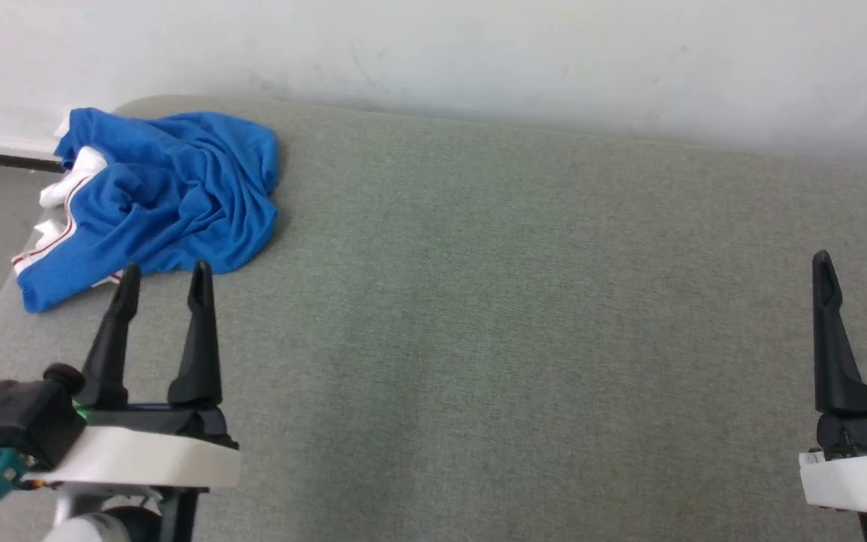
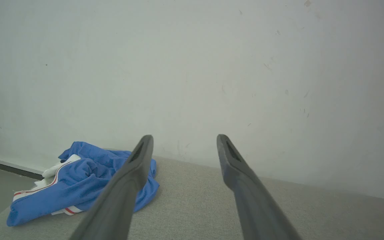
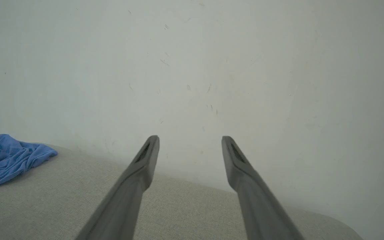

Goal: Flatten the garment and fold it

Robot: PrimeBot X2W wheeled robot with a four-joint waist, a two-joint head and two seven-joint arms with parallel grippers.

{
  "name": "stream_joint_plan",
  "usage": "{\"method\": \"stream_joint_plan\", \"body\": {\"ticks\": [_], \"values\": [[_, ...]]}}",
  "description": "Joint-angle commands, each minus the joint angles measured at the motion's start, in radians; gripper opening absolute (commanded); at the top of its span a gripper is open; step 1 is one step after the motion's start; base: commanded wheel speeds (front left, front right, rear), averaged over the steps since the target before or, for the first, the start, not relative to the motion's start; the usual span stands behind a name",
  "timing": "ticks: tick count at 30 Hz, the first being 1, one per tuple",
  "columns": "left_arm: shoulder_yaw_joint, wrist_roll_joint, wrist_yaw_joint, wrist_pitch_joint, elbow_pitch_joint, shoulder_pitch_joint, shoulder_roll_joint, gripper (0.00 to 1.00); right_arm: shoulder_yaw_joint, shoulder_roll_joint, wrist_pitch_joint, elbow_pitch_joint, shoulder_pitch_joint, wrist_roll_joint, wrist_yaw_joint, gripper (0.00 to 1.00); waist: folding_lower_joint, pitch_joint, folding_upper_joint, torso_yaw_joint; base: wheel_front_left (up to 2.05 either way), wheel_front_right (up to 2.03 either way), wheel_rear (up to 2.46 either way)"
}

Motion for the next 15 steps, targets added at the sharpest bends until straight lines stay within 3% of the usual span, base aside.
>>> {"method": "stream_joint_plan", "body": {"ticks": [1,6,10,15], "values": [[0.008,0.004,0.002,0.003,-0.007,-0.003,0.011,1.00,0.002,0.003,-0.005,-0.002,0.007,0.001,-0.001,1.00,0.0001,0.004,0.0000,0.013,0.00,0.00,0.00],[0.050,-0.016,-0.035,0.086,-0.013,-0.100,0.094,1.00,0.014,0.003,0.006,-0.017,-0.008,-0.014,-0.001,1.00,0.0001,0.035,0.0000,0.044,0.00,0.00,0.00],[0.091,-0.055,-0.089,0.172,0.021,-0.246,0.172,1.00,0.033,0.003,0.025,-0.039,-0.030,-0.039,-0.001,1.00,0.0001,0.087,0.0000,0.062,0.00,0.00,0.00],[0.114,-0.144,-0.171,0.256,0.152,-0.462,0.206,1.00,0.073,0.003,0.064,-0.062,-0.066,-0.074,-0.001,1.00,0.0001,0.179,0.0000,0.080,0.00,0.00,0.00]]}}
